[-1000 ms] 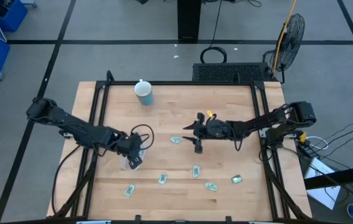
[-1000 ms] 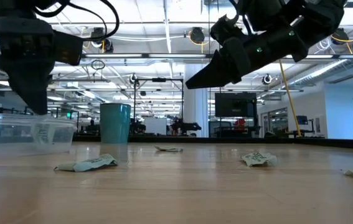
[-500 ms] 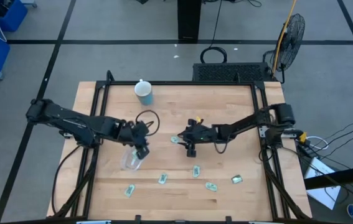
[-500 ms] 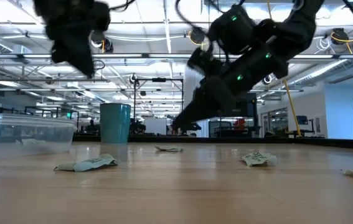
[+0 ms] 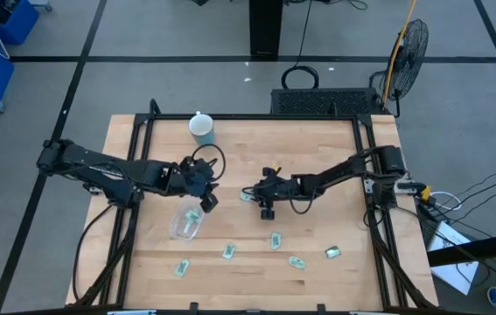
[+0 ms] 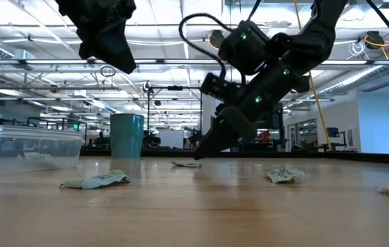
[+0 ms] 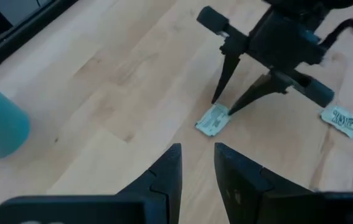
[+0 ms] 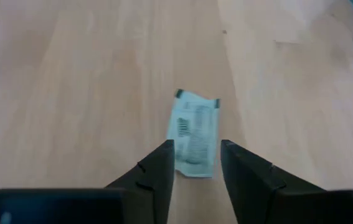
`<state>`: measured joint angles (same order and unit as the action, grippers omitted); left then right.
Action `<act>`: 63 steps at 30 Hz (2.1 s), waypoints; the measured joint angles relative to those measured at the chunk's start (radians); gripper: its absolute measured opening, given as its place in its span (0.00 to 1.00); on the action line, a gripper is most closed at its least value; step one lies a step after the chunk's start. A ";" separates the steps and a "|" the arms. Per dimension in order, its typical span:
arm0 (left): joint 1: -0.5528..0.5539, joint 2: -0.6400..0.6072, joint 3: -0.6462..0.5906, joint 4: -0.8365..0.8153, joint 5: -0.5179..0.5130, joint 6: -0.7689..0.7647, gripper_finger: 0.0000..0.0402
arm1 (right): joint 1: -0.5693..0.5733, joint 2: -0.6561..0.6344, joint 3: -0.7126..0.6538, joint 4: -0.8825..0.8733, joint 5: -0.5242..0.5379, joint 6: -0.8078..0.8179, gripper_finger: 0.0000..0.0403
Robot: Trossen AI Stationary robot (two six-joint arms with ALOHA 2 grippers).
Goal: Pick and place Stevia / Truvia into bins
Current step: Put the stevia packet into the transparent container
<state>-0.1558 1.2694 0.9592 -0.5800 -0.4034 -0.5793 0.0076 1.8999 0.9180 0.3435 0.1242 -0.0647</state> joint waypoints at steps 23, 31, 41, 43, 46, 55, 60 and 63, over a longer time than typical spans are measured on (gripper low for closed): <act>-0.001 0.000 0.000 0.005 -0.017 0.025 0.24 | -0.015 0.055 0.000 0.041 -0.028 -0.011 0.03; -0.003 0.000 0.000 0.006 -0.017 0.014 0.24 | 0.016 0.013 0.002 0.092 -0.019 -0.057 0.00; -0.031 -0.002 -0.001 0.003 -0.018 -0.011 0.24 | 0.125 -0.073 0.009 0.184 0.005 -0.139 0.00; -0.031 -0.019 -0.001 -0.012 -0.031 -0.010 0.24 | 0.138 -0.067 0.028 0.179 0.003 -0.130 0.00; -0.025 -0.057 -0.001 -0.029 -0.099 -0.013 0.24 | 0.147 -0.041 0.102 0.169 -0.032 -0.134 0.00; -0.023 -0.239 -0.001 -0.031 -0.268 0.000 0.24 | 0.114 0.207 0.546 -0.046 -0.077 -0.196 0.00; -0.032 -0.310 -0.001 -0.062 -0.269 0.007 0.24 | 0.089 0.348 0.694 -0.058 -0.076 -0.213 0.00; -0.039 -0.318 -0.001 -0.113 -0.266 0.001 0.24 | 0.077 0.392 0.739 -0.061 -0.077 -0.209 0.04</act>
<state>-0.1947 0.9516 0.9585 -0.6927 -0.6694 -0.5778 0.0848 2.2921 1.6574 0.2829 0.0476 -0.2737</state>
